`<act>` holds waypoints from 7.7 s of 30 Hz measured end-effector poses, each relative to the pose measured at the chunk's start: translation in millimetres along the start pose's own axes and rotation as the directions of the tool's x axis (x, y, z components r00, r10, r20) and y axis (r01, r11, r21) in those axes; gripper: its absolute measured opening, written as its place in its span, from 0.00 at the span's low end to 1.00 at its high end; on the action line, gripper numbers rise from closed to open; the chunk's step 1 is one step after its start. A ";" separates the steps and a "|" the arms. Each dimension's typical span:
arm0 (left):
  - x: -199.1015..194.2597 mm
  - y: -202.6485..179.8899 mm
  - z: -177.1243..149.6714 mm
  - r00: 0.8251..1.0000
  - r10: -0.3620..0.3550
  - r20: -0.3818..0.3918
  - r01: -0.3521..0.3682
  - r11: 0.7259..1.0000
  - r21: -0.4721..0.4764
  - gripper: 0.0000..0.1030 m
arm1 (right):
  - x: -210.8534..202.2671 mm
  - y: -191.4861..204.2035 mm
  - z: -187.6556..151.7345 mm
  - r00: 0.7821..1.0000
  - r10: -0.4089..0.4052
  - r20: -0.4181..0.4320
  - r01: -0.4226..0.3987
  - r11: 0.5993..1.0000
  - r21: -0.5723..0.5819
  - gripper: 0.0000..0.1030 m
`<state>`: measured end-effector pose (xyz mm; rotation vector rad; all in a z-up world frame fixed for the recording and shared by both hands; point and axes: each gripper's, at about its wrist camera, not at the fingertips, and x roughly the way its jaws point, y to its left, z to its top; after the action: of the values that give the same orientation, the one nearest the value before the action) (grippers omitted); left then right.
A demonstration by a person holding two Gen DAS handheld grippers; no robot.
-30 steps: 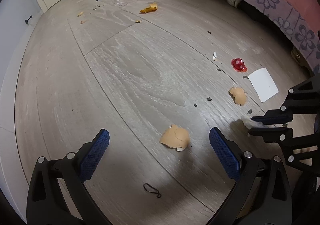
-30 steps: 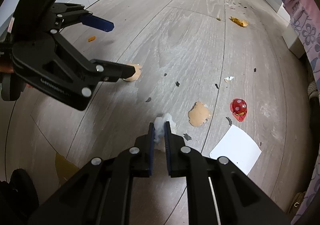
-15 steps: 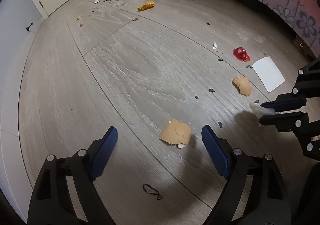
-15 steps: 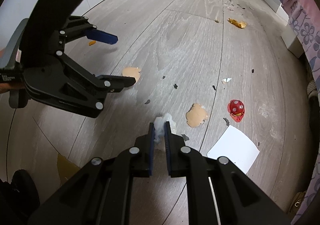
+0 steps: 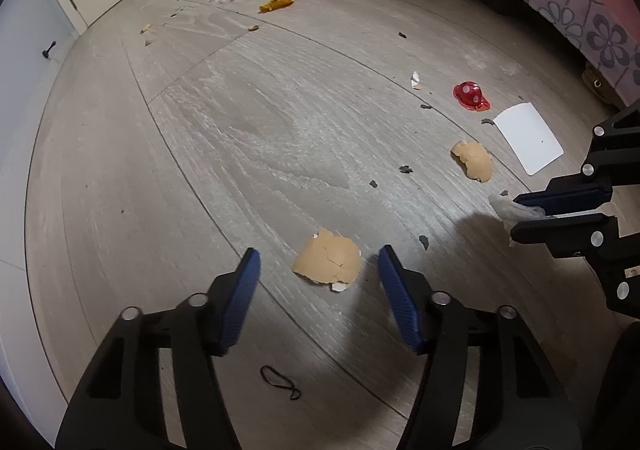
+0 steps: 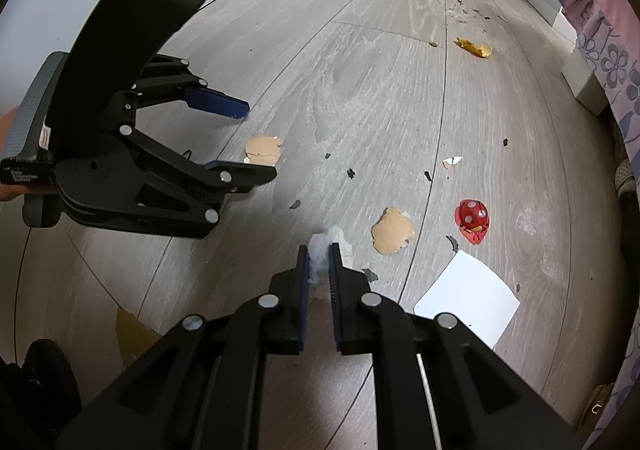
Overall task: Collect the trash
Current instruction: 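Close the left tool on the tan paper scrap and lift it, then carry both held pieces of trash across the room toward the trash bin, then lower both tools into the plastic-lined bin and open the right tool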
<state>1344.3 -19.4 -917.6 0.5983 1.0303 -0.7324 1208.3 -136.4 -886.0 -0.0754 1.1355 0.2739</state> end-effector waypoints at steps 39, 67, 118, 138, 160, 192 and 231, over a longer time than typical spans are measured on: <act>-8.9 -3.2 5.4 0.998 -0.059 0.038 0.059 0.998 0.014 0.06 | 3.0 -5.3 2.6 1.000 0.013 0.007 -0.013 1.000 0.007 0.11; -333.8 -10.5 155.6 0.996 -0.086 0.011 0.086 0.994 -0.061 0.06 | -334.4 -2.2 125.0 1.000 -0.005 0.019 0.002 0.991 0.131 0.11; -785.9 -339.5 304.5 0.768 -0.630 -0.113 0.435 0.385 0.814 0.06 | -879.9 63.3 -8.5 0.659 -0.671 -0.339 0.463 0.007 0.886 0.11; -936.6 -590.0 0.6 0.608 -0.645 -0.464 0.336 -0.321 0.886 0.06 | -963.7 324.4 -301.3 0.485 -0.496 -0.720 0.239 -0.717 0.655 0.11; -1057.8 -835.8 -218.0 0.517 -0.485 -0.706 0.236 -0.712 0.661 0.06 | -1047.0 471.4 -516.1 0.490 -0.196 -0.849 0.031 -0.970 0.241 0.11; -1216.4 -1233.3 -437.9 0.542 -0.546 -0.638 0.257 -0.616 0.745 0.06 | -1269.8 528.6 -953.6 0.442 -0.358 -0.823 0.086 -0.896 0.436 0.11; -1176.6 -1711.4 -344.9 0.735 -0.560 -0.382 0.437 -0.040 0.899 0.06 | -1437.1 230.0 -1377.9 0.675 -0.594 -0.437 0.233 -0.390 0.891 0.11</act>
<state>-551.9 -527.0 -157.0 1.3022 0.4851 -2.2187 -632.0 -442.2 -153.7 0.9490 0.6254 -1.4956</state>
